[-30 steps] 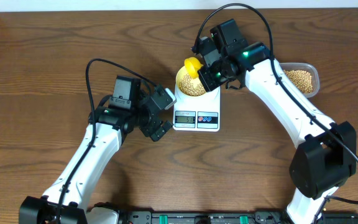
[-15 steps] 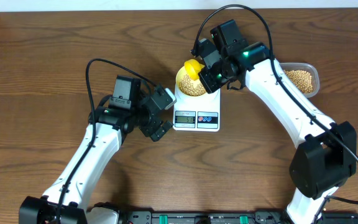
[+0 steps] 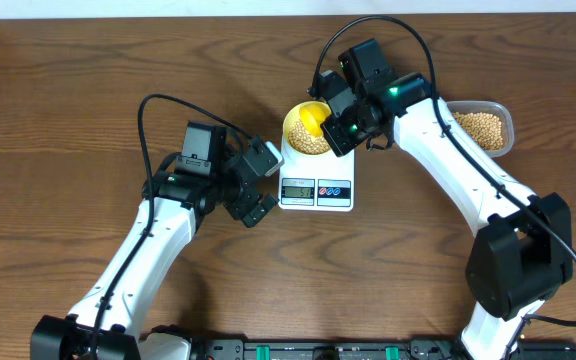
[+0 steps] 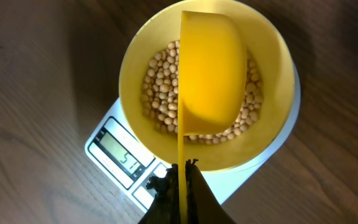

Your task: Scoop item into bowl and weigh 50g on scale

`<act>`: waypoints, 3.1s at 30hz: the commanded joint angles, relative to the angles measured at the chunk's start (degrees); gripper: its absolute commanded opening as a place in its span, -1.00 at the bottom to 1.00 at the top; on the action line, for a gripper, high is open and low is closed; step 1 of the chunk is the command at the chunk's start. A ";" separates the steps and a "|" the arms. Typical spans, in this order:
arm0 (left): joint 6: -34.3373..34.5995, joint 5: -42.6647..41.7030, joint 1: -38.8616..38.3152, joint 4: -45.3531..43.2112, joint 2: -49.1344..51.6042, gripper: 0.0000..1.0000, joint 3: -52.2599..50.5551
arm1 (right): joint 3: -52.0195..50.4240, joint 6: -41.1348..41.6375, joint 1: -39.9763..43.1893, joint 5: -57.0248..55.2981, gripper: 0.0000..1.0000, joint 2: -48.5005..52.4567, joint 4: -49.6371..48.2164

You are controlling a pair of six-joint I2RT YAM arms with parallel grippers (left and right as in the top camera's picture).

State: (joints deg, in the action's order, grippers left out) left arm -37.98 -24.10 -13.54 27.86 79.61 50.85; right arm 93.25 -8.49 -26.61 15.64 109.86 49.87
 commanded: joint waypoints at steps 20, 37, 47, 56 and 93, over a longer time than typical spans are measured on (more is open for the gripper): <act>-0.79 -0.74 0.28 0.00 -0.74 0.95 0.04 | -0.28 -2.99 -1.25 -4.15 -0.98 1.81 -3.17; -0.79 -0.74 0.28 0.00 -0.74 0.95 0.04 | -0.28 -2.93 -3.13 -5.14 -0.99 3.43 -3.89; -0.79 -0.74 0.28 0.00 -0.74 0.96 0.04 | -0.28 -2.93 -3.13 -6.54 -0.98 3.56 -2.49; -0.79 -0.74 0.28 0.00 -0.74 0.95 0.04 | -0.39 -2.95 -3.13 -6.54 -0.98 3.74 -1.84; -0.81 -0.74 0.28 0.00 -0.74 0.95 0.04 | -1.22 -3.39 -4.92 -6.27 -0.98 3.74 -1.01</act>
State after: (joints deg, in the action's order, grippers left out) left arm -37.98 -24.10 -13.54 27.86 79.61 50.85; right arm 92.51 -11.05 -30.55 9.17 113.03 48.66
